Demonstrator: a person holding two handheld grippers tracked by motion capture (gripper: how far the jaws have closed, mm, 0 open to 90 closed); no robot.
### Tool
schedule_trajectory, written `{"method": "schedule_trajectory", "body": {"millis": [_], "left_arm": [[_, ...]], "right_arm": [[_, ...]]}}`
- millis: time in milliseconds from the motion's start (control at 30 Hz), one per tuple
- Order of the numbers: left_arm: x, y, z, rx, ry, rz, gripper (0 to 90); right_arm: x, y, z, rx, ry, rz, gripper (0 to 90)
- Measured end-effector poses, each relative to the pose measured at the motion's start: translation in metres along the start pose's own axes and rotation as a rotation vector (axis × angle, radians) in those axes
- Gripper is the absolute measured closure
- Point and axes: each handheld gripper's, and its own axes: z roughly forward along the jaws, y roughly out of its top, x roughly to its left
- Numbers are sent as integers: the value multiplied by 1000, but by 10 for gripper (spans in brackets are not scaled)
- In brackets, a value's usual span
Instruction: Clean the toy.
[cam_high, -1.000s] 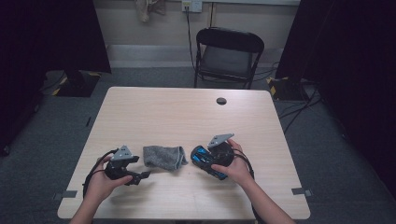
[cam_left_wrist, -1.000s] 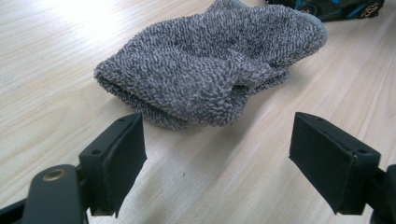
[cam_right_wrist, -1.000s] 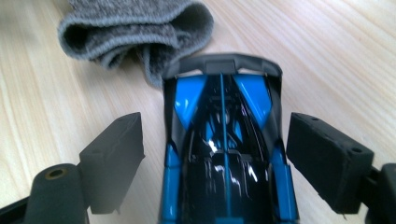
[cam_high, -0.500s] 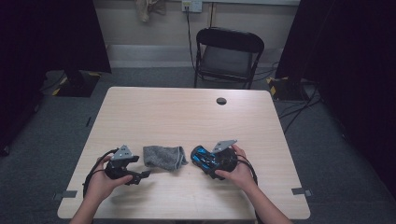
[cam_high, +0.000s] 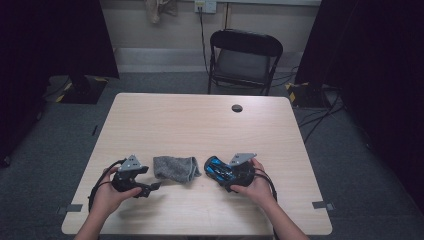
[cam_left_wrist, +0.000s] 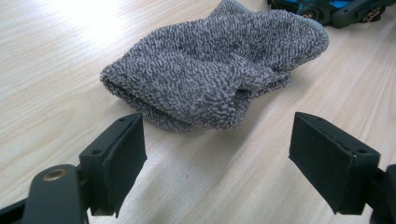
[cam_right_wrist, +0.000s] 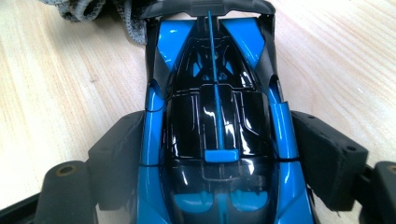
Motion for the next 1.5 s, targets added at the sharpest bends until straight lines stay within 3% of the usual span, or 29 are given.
{"method": "schedule_trajectory", "body": {"millis": [300,1267,1500], "left_arm": [[1,2,-1,-7,-2,-3,183],[2,7,-6,-37,1,-9,183],[-1,17,-7,-54,1,29,183]], "right_arm": [[2,-1,0,-12,-14,12,236],[9,5,0,29,-51,52,262],[6,6,-1,29,-40,70,262]]}}
